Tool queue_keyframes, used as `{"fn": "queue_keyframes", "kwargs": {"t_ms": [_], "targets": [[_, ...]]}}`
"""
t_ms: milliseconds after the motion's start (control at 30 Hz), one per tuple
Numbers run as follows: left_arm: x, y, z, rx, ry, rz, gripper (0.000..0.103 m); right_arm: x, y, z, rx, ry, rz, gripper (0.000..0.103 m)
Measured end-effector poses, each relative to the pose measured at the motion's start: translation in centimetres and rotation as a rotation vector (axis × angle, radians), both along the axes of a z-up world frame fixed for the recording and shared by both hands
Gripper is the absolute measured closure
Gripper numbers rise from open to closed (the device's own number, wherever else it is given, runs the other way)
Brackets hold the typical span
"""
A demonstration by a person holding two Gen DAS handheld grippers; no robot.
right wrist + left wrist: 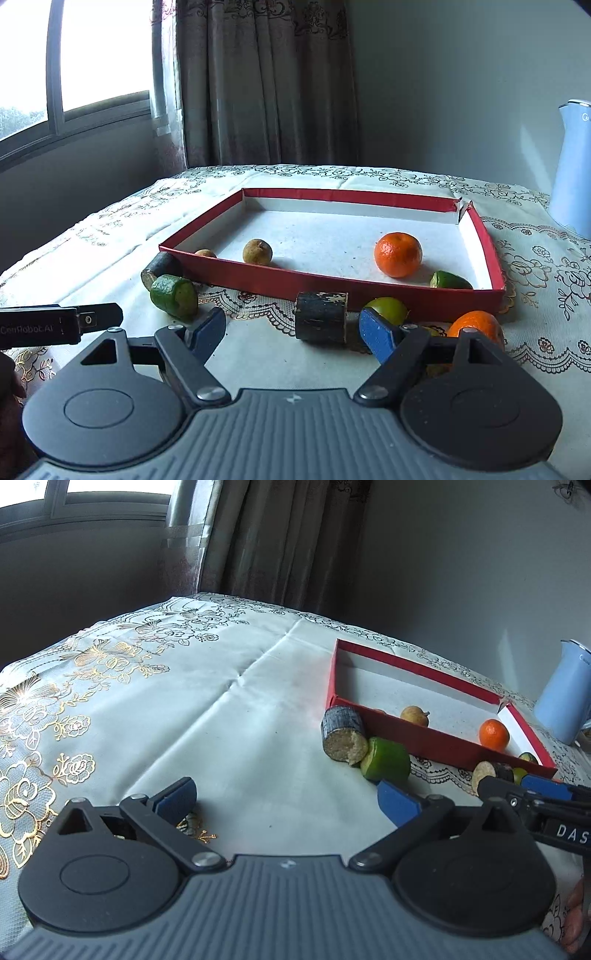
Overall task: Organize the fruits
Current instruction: 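Move the right tool to the dark cylinder piece beside the tray, then close the right tool on the dark cylinder piece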
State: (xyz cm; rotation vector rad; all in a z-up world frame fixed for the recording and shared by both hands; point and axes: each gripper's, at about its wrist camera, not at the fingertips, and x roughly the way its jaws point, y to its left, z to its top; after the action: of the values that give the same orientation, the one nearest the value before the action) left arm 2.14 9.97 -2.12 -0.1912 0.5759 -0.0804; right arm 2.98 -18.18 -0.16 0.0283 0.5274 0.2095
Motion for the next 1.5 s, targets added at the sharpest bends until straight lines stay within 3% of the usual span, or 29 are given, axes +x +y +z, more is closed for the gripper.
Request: {"fn": "queue_keyframes", "kwargs": {"t_ms": [400, 767, 833, 900, 967, 1133, 1500], "targets": [[-0.1, 0.4, 0.0, -0.033, -0.006, -0.001, 0.000, 2.3, 1.7, -0.3, -0.062, 0.080, -0.019, 0.024], [-0.1, 0.6, 0.0, -0.043, -0.007, 0.005, 0.000, 3.2, 3.3, -0.4, -0.112, 0.100, -0.106, 0.024], [-0.1, 0.6, 0.0, -0.044, -0.007, 0.008, 0.000, 3.3, 3.6, -0.4, -0.132, 0.101, -0.131, 0.029], [-0.1, 0.6, 0.0, -0.045, -0.006, 0.010, 0.000, 3.6, 3.4, -0.5, -0.140, 0.109, -0.162, 0.055], [-0.1, 0.6, 0.0, -0.045, -0.006, 0.010, 0.000, 4.0, 2.4, -0.8, -0.102, 0.137, -0.170, 0.070], [-0.1, 0.7, 0.0, -0.046, -0.006, 0.014, 0.000, 3.6, 1.6, -0.7, -0.074, 0.124, -0.166, 0.070], [-0.1, 0.6, 0.0, -0.037, -0.001, 0.020, 0.000, 0.1, 1.4, 2.8, -0.058, -0.036, -0.091, 0.070]]}}
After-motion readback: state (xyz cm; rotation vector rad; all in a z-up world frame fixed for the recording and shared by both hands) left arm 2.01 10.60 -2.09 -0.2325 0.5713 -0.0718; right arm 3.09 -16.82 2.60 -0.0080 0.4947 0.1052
